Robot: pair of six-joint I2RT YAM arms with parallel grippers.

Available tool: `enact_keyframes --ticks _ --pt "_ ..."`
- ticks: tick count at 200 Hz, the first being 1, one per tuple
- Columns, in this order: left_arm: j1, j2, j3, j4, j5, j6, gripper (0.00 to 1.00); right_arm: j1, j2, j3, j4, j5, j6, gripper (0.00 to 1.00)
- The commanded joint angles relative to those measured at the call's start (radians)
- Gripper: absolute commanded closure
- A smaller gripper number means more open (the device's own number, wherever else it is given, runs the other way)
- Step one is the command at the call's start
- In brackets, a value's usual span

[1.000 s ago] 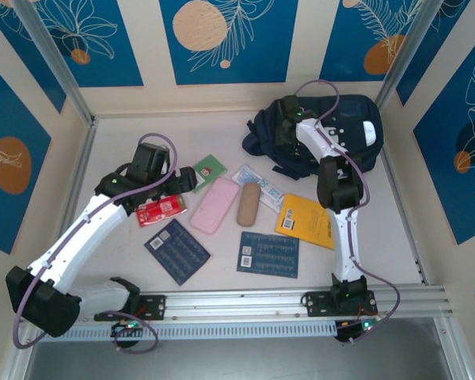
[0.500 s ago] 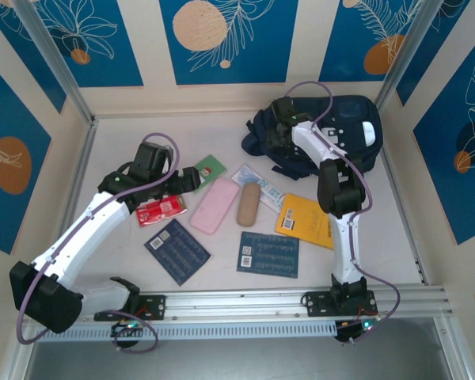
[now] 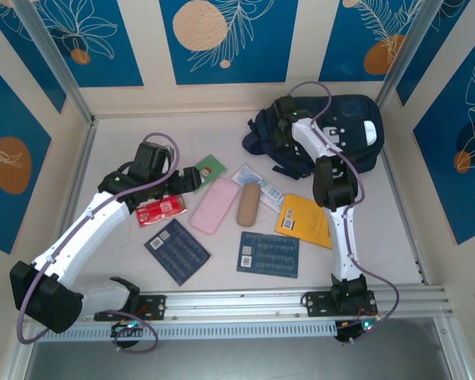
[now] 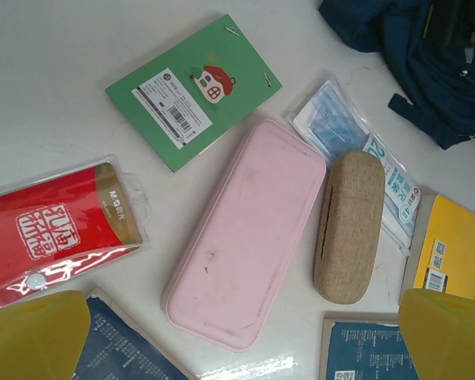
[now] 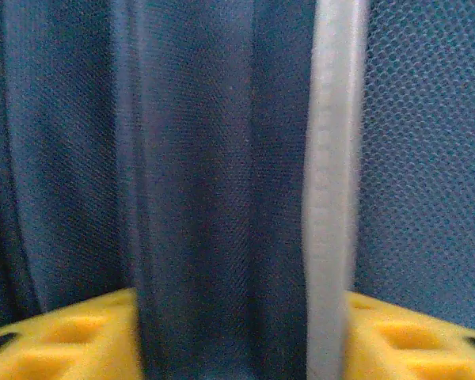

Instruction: Pack the student bag

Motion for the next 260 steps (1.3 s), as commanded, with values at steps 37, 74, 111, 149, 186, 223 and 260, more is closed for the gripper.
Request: enact_keyframes --ticks 37,74,111,149,186,223,260 --pt "0.017 0.0 -0.005 0.007 0.018 0.002 0.0 -0.015 -0.06 -0.035 -0.014 -0.081 -0.008 0.89" --pt "0.017 -0.004 -0.005 0.005 0.014 0.004 0.0 -0.013 -0.221 -0.039 0.009 -0.118 -0.003 1.0" --pt "0.017 -0.013 -0.006 0.002 0.012 0.01 0.0 -0.013 -0.35 -0.067 -0.016 -0.18 0.06 1.0" --pt "0.017 -0.019 -0.007 0.017 0.084 0.045 0.0 -0.014 -0.503 -0.161 -0.024 -0.301 0.208 1.0" --pt "0.006 -0.036 -0.034 0.098 0.232 0.125 0.03 0.03 -0.637 -0.278 -0.011 -0.411 0.404 1.0" --pt "-0.058 -0.039 -0.028 0.115 0.227 0.198 0.07 0.117 -0.711 -0.407 0.043 -0.437 0.601 1.0" --pt "-0.159 -0.008 0.001 0.097 0.186 0.21 0.1 0.16 -0.711 -0.467 0.1 -0.519 0.737 1.0"
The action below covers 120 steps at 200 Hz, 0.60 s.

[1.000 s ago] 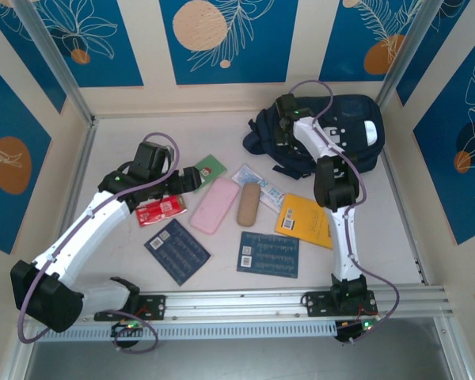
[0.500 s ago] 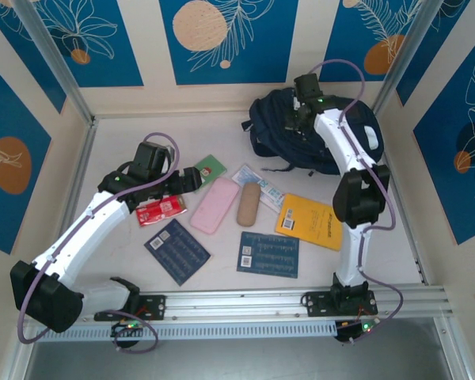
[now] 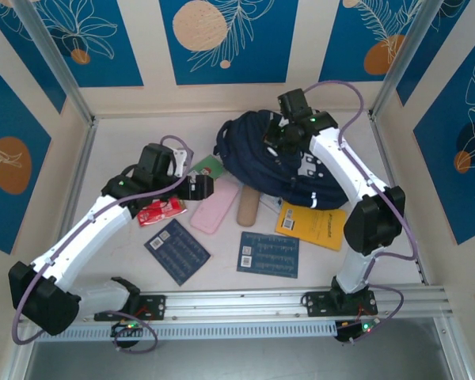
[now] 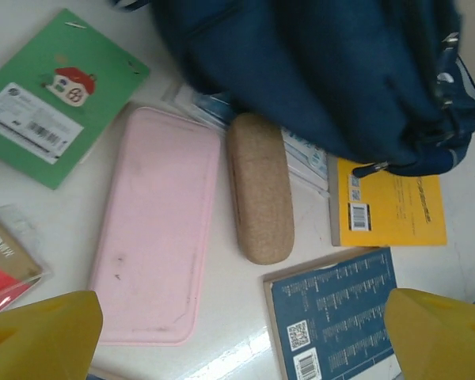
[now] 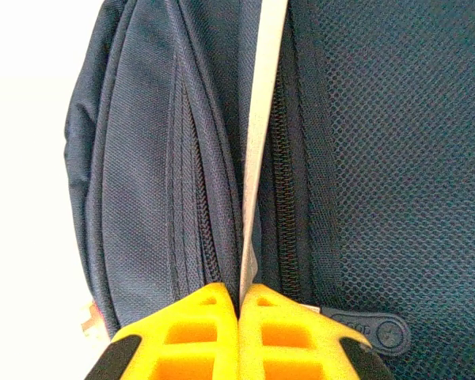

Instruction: Pack the student bag

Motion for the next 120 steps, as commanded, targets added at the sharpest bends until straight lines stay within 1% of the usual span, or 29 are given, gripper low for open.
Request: enact_keyframes --ticks 1,18,32,45,63,75,98,110,120 --pt "-0.075 0.014 0.025 -0.002 -0.014 0.044 0.1 0.009 -0.048 -0.031 0.124 -0.111 0.161 1.0" --pt "-0.172 0.058 0.052 -0.011 -0.059 0.039 0.12 0.009 -0.046 -0.037 0.142 -0.136 0.18 1.0" --pt "-0.254 0.095 0.057 0.006 -0.136 0.015 0.12 0.006 -0.051 -0.034 0.141 -0.139 0.186 1.0" --pt "-0.316 0.134 0.04 0.068 -0.175 -0.019 0.12 -0.003 -0.057 -0.037 0.145 -0.161 0.205 1.0" --pt "-0.399 0.205 0.019 0.185 -0.258 -0.051 0.17 -0.016 -0.067 -0.039 0.15 -0.183 0.226 1.0" --pt "-0.444 0.261 0.01 0.265 -0.325 -0.052 0.19 -0.025 -0.074 -0.041 0.154 -0.196 0.24 1.0" --pt "-0.514 0.349 0.008 0.393 -0.485 -0.004 0.2 -0.051 -0.09 -0.058 0.178 -0.242 0.282 1.0" --pt "-0.529 0.392 0.011 0.45 -0.523 0.014 0.2 -0.062 -0.103 -0.077 0.199 -0.257 0.303 1.0" --pt "-0.529 0.43 0.017 0.489 -0.529 0.017 0.2 -0.07 -0.112 -0.093 0.218 -0.272 0.318 1.0"
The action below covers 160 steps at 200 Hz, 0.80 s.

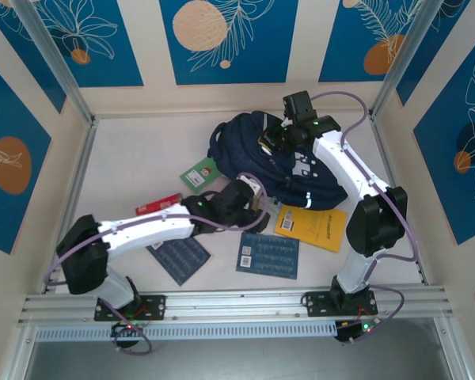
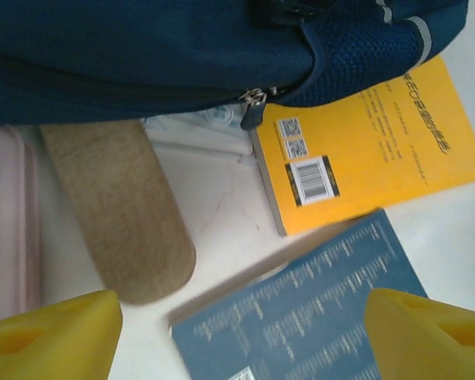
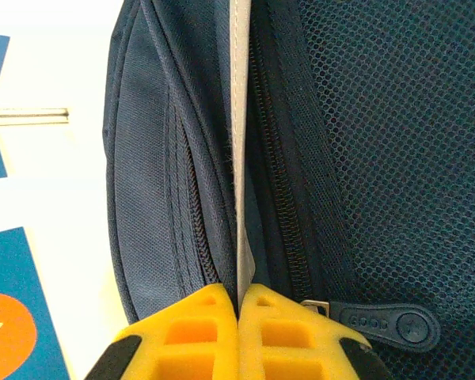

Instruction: Pack the student bag

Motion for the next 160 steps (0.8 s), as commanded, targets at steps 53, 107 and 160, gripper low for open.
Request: enact_keyframes --ticks 53,107,160 --pt "-0.018 0.245 0.075 0.294 -0.113 0.045 0.2 -0.034 -0.104 -0.069 0.153 -0.154 0.143 1.0" --pt "-0.01 0.363 0.161 0.282 -0.192 0.074 0.29 -0.033 -0.133 -0.151 0.226 -0.19 0.188 1.0" --pt "0.039 0.397 0.202 0.199 -0.267 0.055 0.86 -0.032 -0.162 -0.226 0.254 -0.184 0.178 1.0"
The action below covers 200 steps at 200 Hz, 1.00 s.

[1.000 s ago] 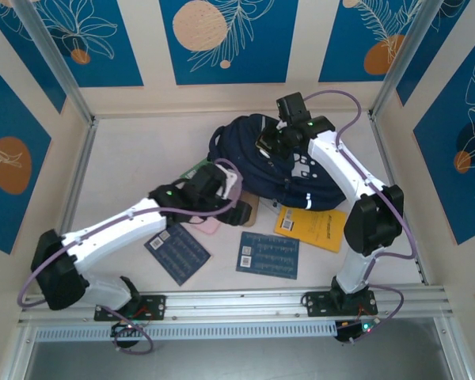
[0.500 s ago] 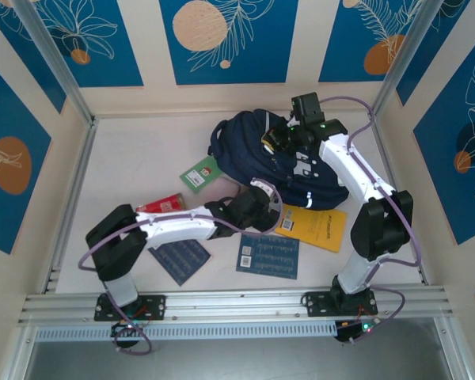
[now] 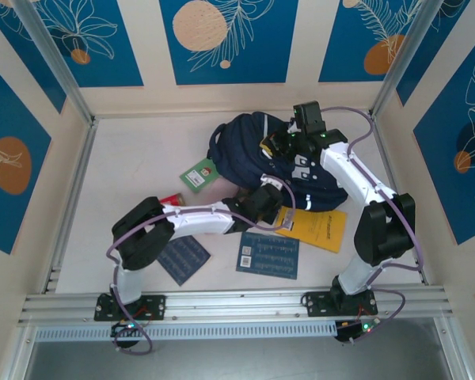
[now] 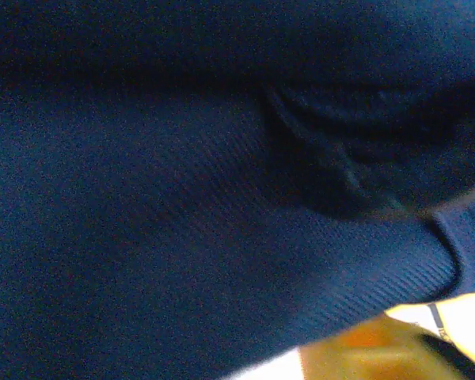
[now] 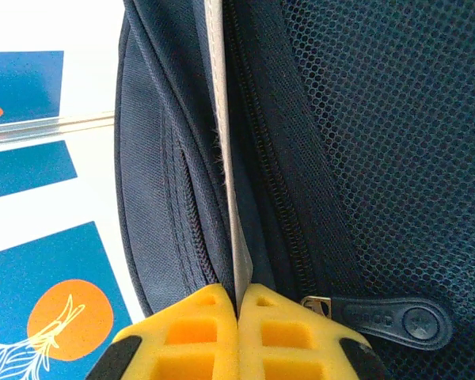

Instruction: Pack the student bag

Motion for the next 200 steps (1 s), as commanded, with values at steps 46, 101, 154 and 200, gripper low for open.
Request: enact_keyframes --ticks 46,101,154,200 --pt "0.038 -0.015 -0.02 -0.022 -0.009 0.0 1.0 -0.004 -0.077 -0.017 -0.005 0.024 -0.036 1.0" --pt "0.042 -0.073 -0.077 -0.038 0.004 0.026 1.0 0.005 -0.055 0.006 -0.074 0.129 -0.153 1.0" --pt "0.062 -0.123 -0.101 -0.078 0.026 0.035 1.0 0.012 -0.027 0.023 -0.129 0.214 -0.273 1.0" --pt "0.09 -0.172 -0.124 -0.125 0.034 0.03 1.0 0.038 -0.009 0.047 -0.177 0.308 -0.38 1.0"
